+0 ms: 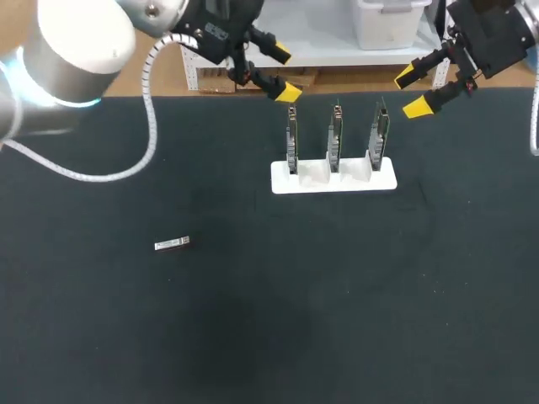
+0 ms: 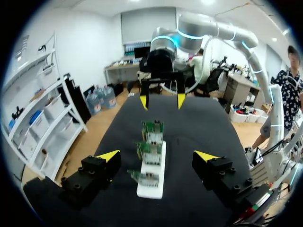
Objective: Pick up the optical module with the left hand, and insert it into the network port with the right hand.
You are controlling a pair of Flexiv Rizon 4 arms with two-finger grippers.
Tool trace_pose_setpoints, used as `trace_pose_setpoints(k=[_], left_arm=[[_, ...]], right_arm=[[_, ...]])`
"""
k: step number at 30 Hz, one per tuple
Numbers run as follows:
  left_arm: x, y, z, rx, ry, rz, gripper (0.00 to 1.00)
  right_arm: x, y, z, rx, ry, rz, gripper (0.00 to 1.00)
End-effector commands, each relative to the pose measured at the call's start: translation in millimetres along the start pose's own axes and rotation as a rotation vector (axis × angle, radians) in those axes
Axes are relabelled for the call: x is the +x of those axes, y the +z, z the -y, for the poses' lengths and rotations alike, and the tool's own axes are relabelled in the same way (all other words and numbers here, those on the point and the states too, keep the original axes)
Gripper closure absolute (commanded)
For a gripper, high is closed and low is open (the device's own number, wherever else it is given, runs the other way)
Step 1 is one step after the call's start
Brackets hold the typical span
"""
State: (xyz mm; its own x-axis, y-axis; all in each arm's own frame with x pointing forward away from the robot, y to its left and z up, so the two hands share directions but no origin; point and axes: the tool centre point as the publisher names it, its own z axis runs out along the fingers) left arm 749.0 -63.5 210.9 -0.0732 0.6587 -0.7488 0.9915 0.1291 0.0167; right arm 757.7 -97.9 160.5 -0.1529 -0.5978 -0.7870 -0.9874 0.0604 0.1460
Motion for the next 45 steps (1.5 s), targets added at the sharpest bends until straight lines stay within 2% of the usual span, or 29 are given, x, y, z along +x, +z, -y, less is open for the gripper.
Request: trace_pose_setpoints(k=[1, 9, 16, 24, 34, 41, 45], left_arm=[[11.5, -29.9, 32.7, -0.082, -0.031, -0.17, 0.0], [58.3, -53.0, 60.9, -0.113, -0.099, -0.329, 0.0], [93.0, -63.5, 80.0, -0.09, -0.095, -0.437, 0.0], [128.4, -70.1, 95.0, -0.059, -0.135, -0.539, 0.0], [174.6, -67.5, 112.1, 0.01, -0.254, -0.634, 0.0], [192.6, -68.1, 123.3, 0.011, -0.292, -0.649, 0.0], [192.9, -67.7, 123.1, -0.003, -0.288, -0.637, 0.0]], right_arm=[[-0.1, 0.0, -2.1, 0.005, 0.0, 0.0, 0.0], [-0.1, 0.0, -2.1, 0.005, 0.0, 0.0, 0.0], [-0.1, 0.0, -2.1, 0.005, 0.0, 0.0, 0.0], [-0.1, 0.0, -2.1, 0.005, 0.0, 0.0, 0.0], [-0.1, 0.0, -2.1, 0.005, 0.0, 0.0, 0.0], [-0.1, 0.0, -2.1, 0.005, 0.0, 0.0, 0.0], [-0.1, 0.0, -2.1, 0.005, 0.0, 0.0, 0.0]])
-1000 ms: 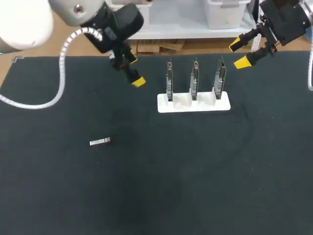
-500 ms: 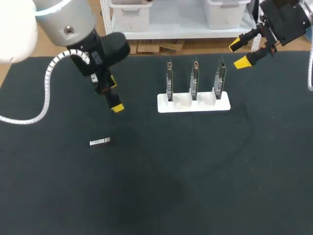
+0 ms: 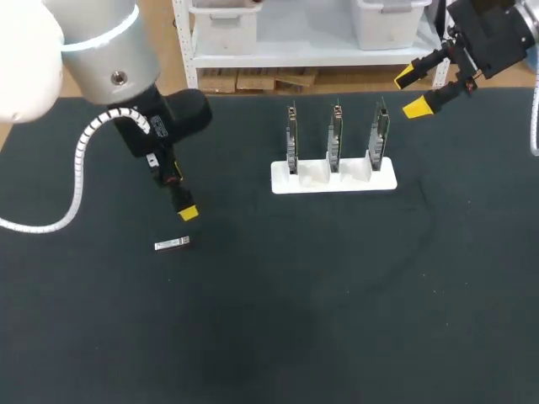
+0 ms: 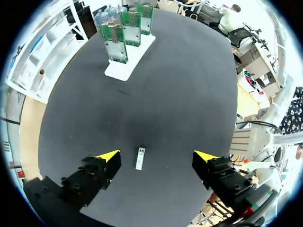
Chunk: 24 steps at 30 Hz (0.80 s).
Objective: Pick up the optical module with the left hand, and insert it into the network port with the right hand.
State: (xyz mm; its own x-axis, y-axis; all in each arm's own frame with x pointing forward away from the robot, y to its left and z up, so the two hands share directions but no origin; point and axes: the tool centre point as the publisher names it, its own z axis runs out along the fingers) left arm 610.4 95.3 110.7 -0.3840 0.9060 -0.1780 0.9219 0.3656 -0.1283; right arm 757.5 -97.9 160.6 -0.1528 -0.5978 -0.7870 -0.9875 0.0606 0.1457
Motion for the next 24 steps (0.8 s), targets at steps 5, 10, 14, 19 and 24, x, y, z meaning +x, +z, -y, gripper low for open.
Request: trace_pose_setpoints(k=[5, 10, 14, 19, 24], left_arm=[[4.4, 1.1, 3.4, -0.006, 0.002, 0.011, 0.0], [4.4, 1.1, 3.4, -0.006, 0.002, 0.011, 0.0], [-5.0, 1.2, 5.1, -0.026, 0.031, -0.012, 0.0], [-14.2, 7.1, 13.2, -0.102, 0.125, -0.114, 0.0], [0.7, 15.2, 16.8, -0.124, 0.174, -0.132, 0.0]], right_arm=[[-0.1, 0.1, -1.9, 0.005, 0.0, 0.0, 0.0], [-0.1, 0.1, -1.9, 0.005, 0.0, 0.0, 0.0], [-0.1, 0.1, -1.9, 0.005, 0.0, 0.0, 0.0], [-0.1, 0.1, -1.9, 0.005, 0.0, 0.0, 0.0], [-0.1, 0.1, -1.9, 0.005, 0.0, 0.0, 0.0]])
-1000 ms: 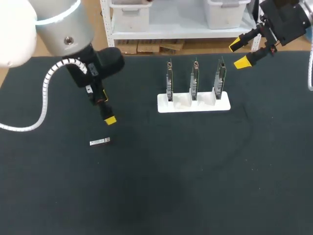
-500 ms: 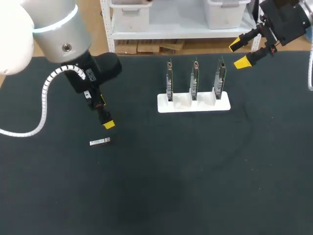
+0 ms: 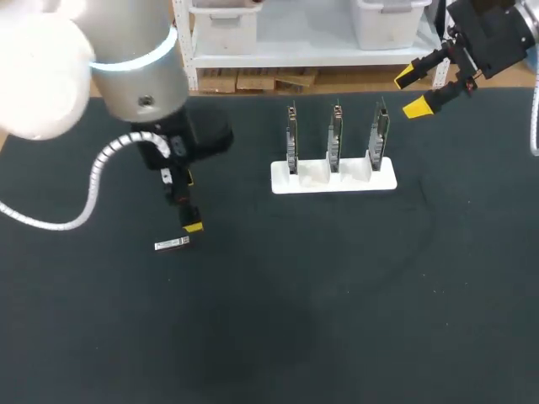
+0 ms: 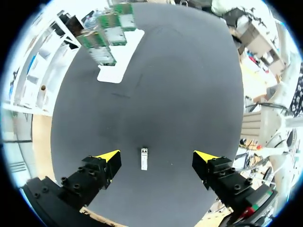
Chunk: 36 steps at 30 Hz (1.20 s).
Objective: Pick up the optical module with the left hand, and insert it into the network port with the right hand.
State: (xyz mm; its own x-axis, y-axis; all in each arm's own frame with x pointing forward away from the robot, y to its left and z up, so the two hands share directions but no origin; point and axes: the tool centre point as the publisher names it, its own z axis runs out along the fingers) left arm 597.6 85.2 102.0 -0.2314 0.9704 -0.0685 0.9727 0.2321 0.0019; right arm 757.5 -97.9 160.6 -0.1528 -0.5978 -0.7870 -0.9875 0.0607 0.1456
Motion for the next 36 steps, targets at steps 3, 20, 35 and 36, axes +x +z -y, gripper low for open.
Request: trace_pose_setpoints(k=[3, 20, 35, 36], left_arm=[[15.4, 11.9, 4.6, -0.016, 0.013, -0.019, 0.0], [66.5, 54.5, 8.0, -0.011, -0.066, -0.08, 0.0], [65.9, 77.2, -6.7, 0.006, -0.084, -0.056, 0.0], [66.2, 78.5, -8.0, 0.008, -0.085, -0.055, 0.0]], right_arm=[[-0.1, 0.0, -1.9, 0.004, 0.0, 0.0, 0.0], [-0.1, 0.0, -1.9, 0.004, 0.0, 0.0, 0.0], [-0.1, 0.0, -1.9, 0.004, 0.0, 0.0, 0.0], [-0.1, 0.0, -1.9, 0.004, 0.0, 0.0, 0.0]])
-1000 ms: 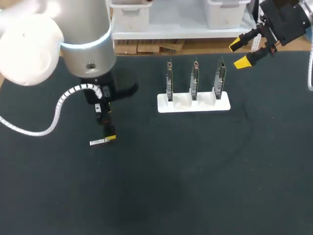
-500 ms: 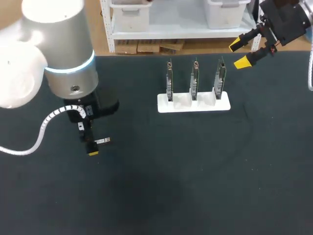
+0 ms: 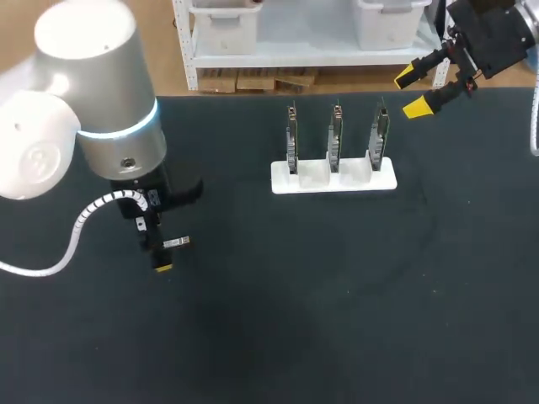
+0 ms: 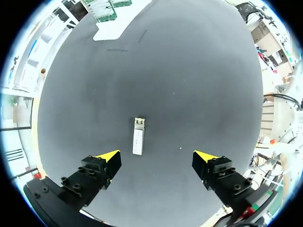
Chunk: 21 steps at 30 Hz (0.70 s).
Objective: Pick up the optical module with the left hand, and insert it into the network port with the right hand.
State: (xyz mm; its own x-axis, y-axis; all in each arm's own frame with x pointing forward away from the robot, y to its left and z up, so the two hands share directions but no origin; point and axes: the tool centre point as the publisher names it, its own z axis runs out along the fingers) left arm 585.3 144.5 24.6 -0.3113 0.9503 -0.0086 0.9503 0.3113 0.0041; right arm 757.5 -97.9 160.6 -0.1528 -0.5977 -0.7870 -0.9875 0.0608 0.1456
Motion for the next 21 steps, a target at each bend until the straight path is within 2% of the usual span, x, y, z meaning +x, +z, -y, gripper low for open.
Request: trace_pose_setpoints(k=[1, 11, 21], left_arm=[[-0.2, 7.0, -7.5, 0.016, -0.005, 0.004, 0.0], [-2.7, 22.8, -13.9, 0.044, -0.007, -0.009, 0.0], [-3.2, 26.6, -20.1, 0.047, 0.003, -0.006, 0.0]], right_arm=[[-0.1, 0.1, -1.8, 0.004, 0.0, 0.0, 0.0], [-0.1, 0.1, -1.8, 0.004, 0.0, 0.0, 0.0], [-0.1, 0.1, -1.8, 0.004, 0.0, 0.0, 0.0]])
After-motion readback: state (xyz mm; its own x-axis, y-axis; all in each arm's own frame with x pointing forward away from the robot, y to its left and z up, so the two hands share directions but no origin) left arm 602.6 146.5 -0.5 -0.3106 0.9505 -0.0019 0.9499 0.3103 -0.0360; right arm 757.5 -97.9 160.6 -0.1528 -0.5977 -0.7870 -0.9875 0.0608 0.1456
